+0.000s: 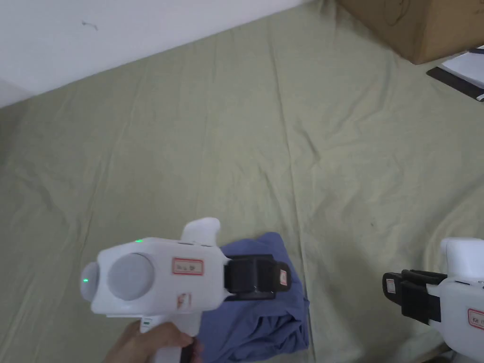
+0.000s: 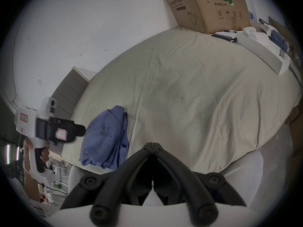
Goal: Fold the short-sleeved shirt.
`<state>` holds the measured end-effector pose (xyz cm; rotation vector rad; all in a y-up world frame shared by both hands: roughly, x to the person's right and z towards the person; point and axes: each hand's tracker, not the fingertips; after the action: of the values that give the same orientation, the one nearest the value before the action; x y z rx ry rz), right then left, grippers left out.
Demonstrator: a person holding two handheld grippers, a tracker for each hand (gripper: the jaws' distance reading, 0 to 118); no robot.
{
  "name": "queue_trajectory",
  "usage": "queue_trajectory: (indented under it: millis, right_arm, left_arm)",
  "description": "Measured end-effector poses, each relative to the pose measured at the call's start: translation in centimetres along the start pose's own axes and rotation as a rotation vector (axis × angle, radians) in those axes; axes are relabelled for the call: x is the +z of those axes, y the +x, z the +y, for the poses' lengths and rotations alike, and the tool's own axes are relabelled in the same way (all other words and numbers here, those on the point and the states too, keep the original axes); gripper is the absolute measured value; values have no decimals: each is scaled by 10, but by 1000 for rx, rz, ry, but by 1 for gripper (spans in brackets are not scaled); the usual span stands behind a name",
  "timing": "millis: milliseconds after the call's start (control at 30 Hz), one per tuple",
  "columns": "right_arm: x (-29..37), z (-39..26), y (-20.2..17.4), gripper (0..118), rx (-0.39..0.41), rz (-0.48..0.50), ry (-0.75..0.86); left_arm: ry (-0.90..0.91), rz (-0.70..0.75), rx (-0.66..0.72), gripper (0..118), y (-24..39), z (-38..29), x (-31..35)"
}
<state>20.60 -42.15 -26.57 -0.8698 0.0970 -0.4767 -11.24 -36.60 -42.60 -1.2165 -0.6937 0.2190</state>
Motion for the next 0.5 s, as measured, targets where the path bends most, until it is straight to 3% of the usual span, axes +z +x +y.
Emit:
queue_trajectory:
  millis: [67,100,167,200,300,400,500]
  right_arm:
    - [-2,-1,-4,0,8,1,-6]
    - [-3,-1,-7,0,16,4,-7]
    - [-5,-1,-11,0,26,9,-10]
    - [-6,0,-15,0,31,15,-11]
    - [-7,0,-22,0,48,22,-11]
    - [-6,0,-25,0,64,21,-12]
    - [-5,1,-23,0,60,21,-16]
  left_arm:
    - [51,22,46,100,-11,2,19]
    - [77,32,65,90,-20,2,24]
    - [121,82,105,28,-33,3,26]
    - [117,115,98,13,-38,4,21]
    - [60,155,81,7,-43,0,-6]
    - [-7,31,69,1,-36,-12,-31]
    - [-96,20,14,0,-11,-24,-62]
